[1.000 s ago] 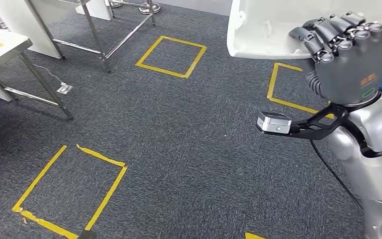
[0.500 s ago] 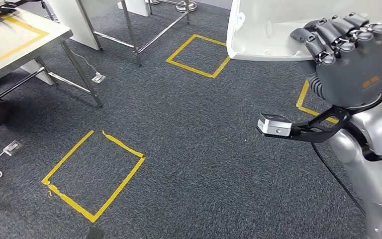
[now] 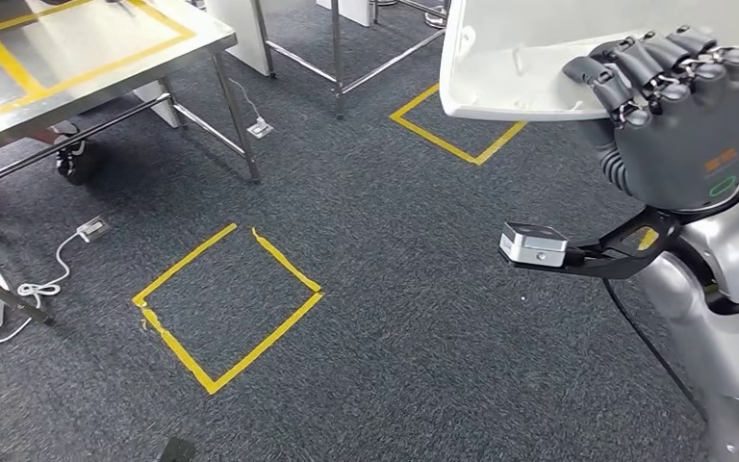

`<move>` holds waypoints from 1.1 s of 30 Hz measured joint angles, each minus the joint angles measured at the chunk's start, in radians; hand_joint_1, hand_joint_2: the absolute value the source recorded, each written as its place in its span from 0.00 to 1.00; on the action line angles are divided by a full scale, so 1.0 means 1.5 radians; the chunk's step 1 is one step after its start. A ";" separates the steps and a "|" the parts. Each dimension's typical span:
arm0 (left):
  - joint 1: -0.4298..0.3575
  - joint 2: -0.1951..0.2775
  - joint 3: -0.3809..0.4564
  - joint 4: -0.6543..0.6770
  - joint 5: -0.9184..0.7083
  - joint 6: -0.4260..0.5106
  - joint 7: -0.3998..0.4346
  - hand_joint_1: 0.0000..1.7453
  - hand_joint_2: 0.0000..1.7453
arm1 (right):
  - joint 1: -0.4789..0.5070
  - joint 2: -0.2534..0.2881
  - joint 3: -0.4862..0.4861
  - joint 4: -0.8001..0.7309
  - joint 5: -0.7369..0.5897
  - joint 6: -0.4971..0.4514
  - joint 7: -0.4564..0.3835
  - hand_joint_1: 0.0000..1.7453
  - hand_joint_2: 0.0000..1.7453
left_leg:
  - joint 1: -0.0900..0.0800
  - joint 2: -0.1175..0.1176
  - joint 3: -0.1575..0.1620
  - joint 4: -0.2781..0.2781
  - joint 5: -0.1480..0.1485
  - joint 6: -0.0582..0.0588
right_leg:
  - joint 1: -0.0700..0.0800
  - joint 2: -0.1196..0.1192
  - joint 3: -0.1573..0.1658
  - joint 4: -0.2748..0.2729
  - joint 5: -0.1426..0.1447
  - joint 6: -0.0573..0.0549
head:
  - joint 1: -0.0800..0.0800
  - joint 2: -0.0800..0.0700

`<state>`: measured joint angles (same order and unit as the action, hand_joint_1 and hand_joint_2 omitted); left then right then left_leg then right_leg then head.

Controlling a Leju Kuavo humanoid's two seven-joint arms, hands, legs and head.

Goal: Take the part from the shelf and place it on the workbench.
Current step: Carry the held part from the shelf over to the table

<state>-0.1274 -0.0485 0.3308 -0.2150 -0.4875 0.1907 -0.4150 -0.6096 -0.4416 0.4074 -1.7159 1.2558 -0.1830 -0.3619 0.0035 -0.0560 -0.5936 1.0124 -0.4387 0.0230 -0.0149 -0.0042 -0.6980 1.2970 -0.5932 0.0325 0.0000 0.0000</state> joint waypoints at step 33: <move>0.000 -0.005 0.002 0.000 -0.006 -0.002 0.003 0.00 1.00 | 0.001 0.010 -0.001 -0.001 0.006 -0.003 0.006 1.00 1.00 | 0.004 -0.023 -0.006 0.011 -0.006 -0.004 | -0.007 0.018 0.029 -0.088 0.055 0.006 | -0.003 0.000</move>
<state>-0.1275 -0.0561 0.3338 -0.2156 -0.4971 0.1879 -0.4112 -0.6088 -0.4269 0.4060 -1.7176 1.2647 -0.1872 -0.3529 0.0093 -0.0906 -0.6029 1.0291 -0.4483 0.0175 -0.0247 0.0223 -0.6540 1.1655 -0.5103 0.0409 -0.0038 0.0000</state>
